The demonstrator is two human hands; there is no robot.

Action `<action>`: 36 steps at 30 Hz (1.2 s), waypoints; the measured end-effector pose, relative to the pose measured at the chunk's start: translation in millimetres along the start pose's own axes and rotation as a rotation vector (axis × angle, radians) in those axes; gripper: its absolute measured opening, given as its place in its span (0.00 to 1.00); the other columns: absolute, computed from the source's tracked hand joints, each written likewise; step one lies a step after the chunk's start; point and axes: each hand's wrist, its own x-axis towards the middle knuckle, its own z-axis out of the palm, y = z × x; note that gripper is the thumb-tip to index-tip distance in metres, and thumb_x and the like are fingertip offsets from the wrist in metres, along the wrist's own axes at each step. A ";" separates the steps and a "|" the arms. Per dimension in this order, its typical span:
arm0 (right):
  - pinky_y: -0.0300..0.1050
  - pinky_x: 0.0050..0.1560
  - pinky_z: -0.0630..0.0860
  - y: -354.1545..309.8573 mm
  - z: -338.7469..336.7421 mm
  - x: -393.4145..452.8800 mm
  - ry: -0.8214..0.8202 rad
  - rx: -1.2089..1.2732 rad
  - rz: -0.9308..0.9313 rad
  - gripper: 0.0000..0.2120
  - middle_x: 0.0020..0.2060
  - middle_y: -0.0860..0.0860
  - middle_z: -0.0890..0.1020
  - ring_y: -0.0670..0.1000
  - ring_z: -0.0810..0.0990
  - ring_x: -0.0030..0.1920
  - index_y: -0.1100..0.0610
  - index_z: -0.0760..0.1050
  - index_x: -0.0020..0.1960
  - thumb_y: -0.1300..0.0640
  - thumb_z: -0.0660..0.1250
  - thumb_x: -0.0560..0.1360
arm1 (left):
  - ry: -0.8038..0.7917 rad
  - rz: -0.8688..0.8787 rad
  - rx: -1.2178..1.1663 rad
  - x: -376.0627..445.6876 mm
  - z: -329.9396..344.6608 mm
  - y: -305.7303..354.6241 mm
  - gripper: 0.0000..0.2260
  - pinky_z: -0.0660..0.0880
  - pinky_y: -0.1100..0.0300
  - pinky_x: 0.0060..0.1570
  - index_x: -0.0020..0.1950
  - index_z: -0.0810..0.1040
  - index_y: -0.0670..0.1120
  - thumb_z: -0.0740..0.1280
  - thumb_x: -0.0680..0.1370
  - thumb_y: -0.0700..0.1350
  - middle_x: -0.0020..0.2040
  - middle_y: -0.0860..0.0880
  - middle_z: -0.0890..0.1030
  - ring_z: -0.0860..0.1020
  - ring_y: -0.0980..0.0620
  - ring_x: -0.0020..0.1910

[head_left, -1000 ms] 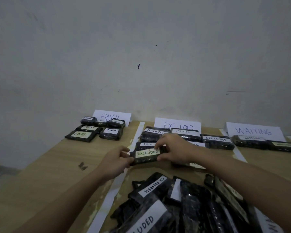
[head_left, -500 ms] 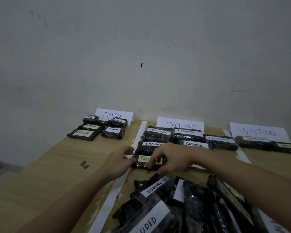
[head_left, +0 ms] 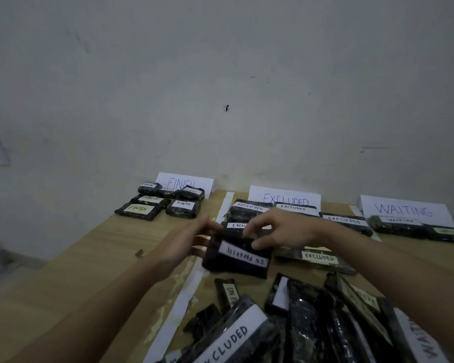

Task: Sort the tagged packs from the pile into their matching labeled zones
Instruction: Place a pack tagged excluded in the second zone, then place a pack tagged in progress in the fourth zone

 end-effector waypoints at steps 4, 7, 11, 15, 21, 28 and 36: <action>0.43 0.34 0.79 -2.8 -6.1 -13.1 0.264 0.492 0.054 0.03 0.40 0.51 0.77 0.46 0.82 0.37 0.59 0.74 0.48 0.65 0.65 0.76 | -0.009 0.020 -0.182 -2.7 0.6 19.3 0.21 0.73 0.58 0.42 0.52 0.78 0.43 0.55 0.76 0.58 0.47 0.46 0.83 0.80 0.50 0.44; 0.51 0.36 0.81 -4.6 -5.9 -18.7 0.369 0.817 0.062 0.03 0.41 0.54 0.80 0.50 0.83 0.38 0.60 0.72 0.45 0.66 0.63 0.76 | -0.002 0.096 -0.111 -4.5 9.5 28.6 0.18 0.75 0.60 0.42 0.56 0.77 0.42 0.63 0.73 0.53 0.48 0.48 0.84 0.82 0.52 0.45; 0.46 0.41 0.79 -4.8 -5.6 -26.3 0.505 0.978 0.042 0.03 0.44 0.56 0.82 0.53 0.82 0.42 0.60 0.73 0.49 0.65 0.64 0.76 | 0.022 0.177 -0.008 -2.6 30.0 38.3 0.11 0.78 0.60 0.43 0.57 0.77 0.45 0.66 0.76 0.45 0.52 0.46 0.82 0.82 0.52 0.48; 0.43 0.40 0.77 -1.7 -4.7 -38.0 0.556 0.997 0.015 0.05 0.47 0.57 0.82 0.53 0.82 0.44 0.62 0.73 0.51 0.65 0.65 0.75 | 0.026 0.225 -0.079 2.8 47.6 46.5 0.10 0.80 0.61 0.41 0.57 0.78 0.45 0.65 0.77 0.43 0.53 0.44 0.82 0.82 0.52 0.50; 0.44 0.41 0.79 11.0 -12.6 -61.5 0.670 0.814 0.088 0.13 0.51 0.56 0.82 0.53 0.82 0.49 0.61 0.74 0.54 0.65 0.71 0.70 | 0.063 0.237 -0.138 9.3 60.5 61.0 0.10 0.80 0.60 0.39 0.58 0.77 0.42 0.60 0.79 0.42 0.50 0.43 0.82 0.82 0.52 0.44; 0.40 0.43 0.76 25.5 -15.5 -106.5 0.893 0.299 0.196 0.24 0.53 0.50 0.75 0.49 0.77 0.48 0.54 0.66 0.62 0.64 0.72 0.70 | 0.043 0.264 0.120 9.8 63.1 76.6 0.09 0.81 0.57 0.41 0.53 0.76 0.43 0.58 0.80 0.45 0.45 0.46 0.79 0.79 0.53 0.41; 0.52 0.64 0.67 44.9 -5.8 -144.6 0.891 -0.750 -0.004 0.43 0.67 0.54 0.67 0.52 0.62 0.67 0.56 0.57 0.72 0.48 0.75 0.64 | -0.077 0.291 0.398 5.3 99.3 84.1 0.07 0.80 0.54 0.46 0.48 0.77 0.52 0.60 0.79 0.51 0.42 0.51 0.81 0.81 0.53 0.43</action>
